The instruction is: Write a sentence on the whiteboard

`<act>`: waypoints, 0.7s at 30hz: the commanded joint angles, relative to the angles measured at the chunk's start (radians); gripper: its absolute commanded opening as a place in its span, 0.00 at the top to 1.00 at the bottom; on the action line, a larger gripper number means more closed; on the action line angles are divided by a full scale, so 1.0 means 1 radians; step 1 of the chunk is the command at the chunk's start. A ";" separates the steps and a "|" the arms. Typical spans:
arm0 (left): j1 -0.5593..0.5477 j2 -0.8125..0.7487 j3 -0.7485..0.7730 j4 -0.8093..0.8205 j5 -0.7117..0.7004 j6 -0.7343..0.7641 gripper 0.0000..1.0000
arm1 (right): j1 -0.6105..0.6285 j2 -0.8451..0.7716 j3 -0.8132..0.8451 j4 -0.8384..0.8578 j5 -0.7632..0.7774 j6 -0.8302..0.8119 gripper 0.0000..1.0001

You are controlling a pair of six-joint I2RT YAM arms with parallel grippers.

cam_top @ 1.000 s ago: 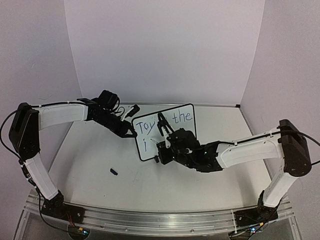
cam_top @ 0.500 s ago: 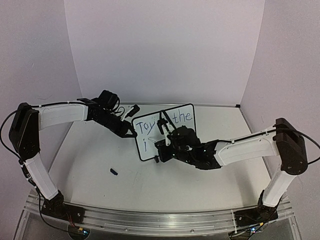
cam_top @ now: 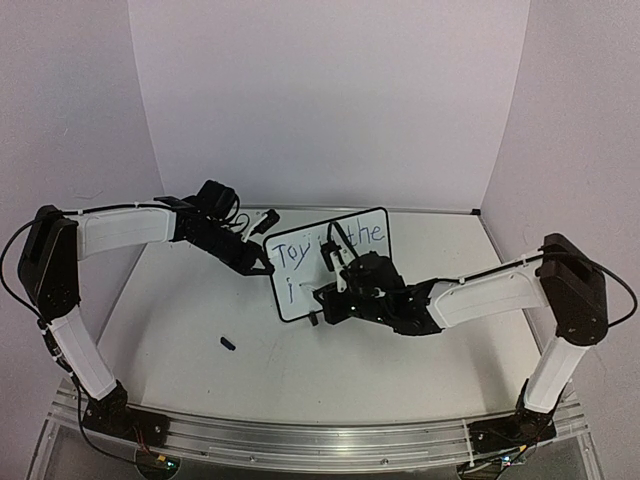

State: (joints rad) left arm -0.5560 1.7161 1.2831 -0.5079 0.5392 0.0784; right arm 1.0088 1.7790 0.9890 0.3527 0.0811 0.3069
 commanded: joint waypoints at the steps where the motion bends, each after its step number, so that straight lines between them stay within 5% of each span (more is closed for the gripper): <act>1: -0.009 0.028 0.025 -0.041 -0.061 0.001 1.00 | -0.014 0.026 0.004 0.041 -0.038 0.028 1.00; 21: -0.010 0.031 0.027 -0.041 -0.058 0.001 1.00 | -0.038 0.069 0.023 0.047 -0.109 0.030 1.00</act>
State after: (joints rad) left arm -0.5564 1.7164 1.2835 -0.5079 0.5385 0.0780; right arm 0.9760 1.8198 0.9886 0.3813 -0.0013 0.3279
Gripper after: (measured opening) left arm 0.040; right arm 0.068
